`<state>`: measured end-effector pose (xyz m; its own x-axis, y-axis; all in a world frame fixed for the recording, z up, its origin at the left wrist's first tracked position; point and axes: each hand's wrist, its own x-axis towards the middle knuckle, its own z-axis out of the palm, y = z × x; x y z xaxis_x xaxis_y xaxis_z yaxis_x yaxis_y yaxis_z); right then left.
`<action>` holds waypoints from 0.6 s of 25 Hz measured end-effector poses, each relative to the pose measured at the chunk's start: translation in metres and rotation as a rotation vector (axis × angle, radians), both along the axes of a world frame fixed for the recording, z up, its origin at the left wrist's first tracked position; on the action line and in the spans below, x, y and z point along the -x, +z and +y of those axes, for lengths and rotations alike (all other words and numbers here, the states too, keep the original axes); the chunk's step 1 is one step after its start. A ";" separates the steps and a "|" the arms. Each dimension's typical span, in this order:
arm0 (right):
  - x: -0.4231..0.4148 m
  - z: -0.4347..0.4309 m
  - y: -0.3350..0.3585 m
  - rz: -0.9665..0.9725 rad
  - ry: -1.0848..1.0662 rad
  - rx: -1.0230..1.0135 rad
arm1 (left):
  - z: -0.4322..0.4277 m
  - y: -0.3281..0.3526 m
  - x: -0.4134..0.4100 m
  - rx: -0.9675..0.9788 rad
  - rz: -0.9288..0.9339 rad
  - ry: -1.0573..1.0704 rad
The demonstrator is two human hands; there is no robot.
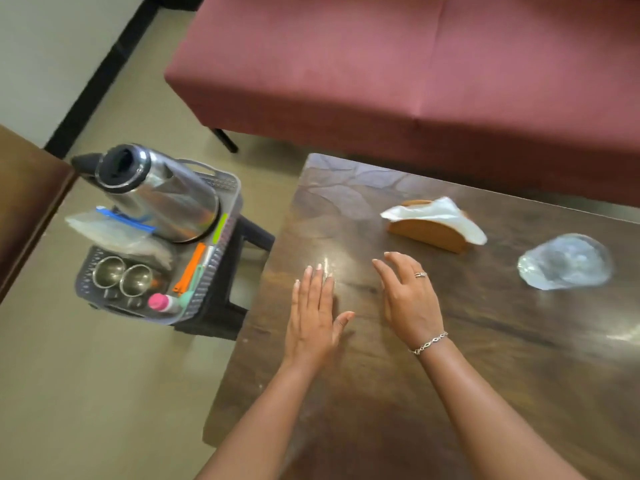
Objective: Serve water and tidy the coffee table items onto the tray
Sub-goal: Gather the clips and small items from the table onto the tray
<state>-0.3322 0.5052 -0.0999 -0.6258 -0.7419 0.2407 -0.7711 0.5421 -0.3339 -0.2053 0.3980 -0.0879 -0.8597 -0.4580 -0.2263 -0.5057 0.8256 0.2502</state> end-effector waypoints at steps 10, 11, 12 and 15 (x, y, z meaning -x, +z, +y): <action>0.044 0.190 0.019 -0.080 -0.212 -0.310 | 0.156 0.027 0.092 0.093 -0.135 -0.307; 0.048 0.205 0.019 -0.096 -0.242 -0.303 | 0.169 0.025 0.101 0.083 -0.140 -0.342; 0.051 0.221 0.019 -0.119 -0.277 -0.284 | 0.179 0.020 0.109 0.061 -0.151 -0.382; 0.065 0.279 0.014 -0.221 -0.457 -0.166 | 0.209 0.002 0.128 0.016 -0.181 -0.505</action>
<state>-0.3970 0.7838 -0.0861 -0.9165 -0.3988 -0.0306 -0.3652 0.8655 -0.3428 -0.3332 0.6071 -0.0859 -0.9219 -0.0023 -0.3875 -0.0785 0.9804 0.1809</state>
